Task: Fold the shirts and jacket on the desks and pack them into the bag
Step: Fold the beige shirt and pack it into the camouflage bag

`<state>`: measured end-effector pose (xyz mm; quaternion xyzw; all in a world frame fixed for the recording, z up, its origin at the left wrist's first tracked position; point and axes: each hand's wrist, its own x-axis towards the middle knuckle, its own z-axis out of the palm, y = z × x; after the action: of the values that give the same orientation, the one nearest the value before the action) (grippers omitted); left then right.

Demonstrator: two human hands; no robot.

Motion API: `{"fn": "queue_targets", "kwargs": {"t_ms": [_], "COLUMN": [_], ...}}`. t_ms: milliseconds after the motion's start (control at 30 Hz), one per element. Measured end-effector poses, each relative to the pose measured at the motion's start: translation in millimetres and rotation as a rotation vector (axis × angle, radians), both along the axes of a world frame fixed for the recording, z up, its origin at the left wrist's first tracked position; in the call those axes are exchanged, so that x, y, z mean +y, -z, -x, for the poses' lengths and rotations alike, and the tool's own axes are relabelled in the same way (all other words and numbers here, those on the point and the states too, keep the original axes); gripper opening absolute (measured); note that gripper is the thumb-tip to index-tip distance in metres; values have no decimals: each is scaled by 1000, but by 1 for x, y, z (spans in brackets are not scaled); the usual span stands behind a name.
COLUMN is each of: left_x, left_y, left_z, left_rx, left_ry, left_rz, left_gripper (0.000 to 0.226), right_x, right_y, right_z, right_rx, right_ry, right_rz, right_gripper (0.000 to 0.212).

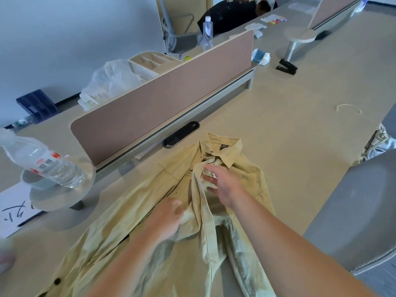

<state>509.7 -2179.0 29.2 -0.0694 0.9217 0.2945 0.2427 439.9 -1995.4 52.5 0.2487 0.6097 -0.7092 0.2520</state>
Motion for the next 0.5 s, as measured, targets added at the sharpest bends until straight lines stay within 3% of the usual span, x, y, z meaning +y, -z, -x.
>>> {"fn": "queue_targets", "kwargs": {"t_ms": [67, 100, 400, 500], "left_x": [-10, -15, -53, -62], "left_y": [-6, -10, -4, -13], "left_z": [-13, -21, -101, -127], "left_rx": [-6, -17, -116, -125], "left_ry": [38, 46, 90, 71], "left_rz": [-19, -24, -110, -160], "left_gripper": [21, 26, 25, 27], "right_x": [-9, -11, -28, -37], "right_y": [2, 5, 19, 17], "right_z": [-9, -16, -159, -207], "right_rx": [74, 87, 24, -26], "right_ry": [-172, -181, -50, -37], "right_rz": [-381, -477, -589, -593], "right_gripper": [27, 23, 14, 25]}}
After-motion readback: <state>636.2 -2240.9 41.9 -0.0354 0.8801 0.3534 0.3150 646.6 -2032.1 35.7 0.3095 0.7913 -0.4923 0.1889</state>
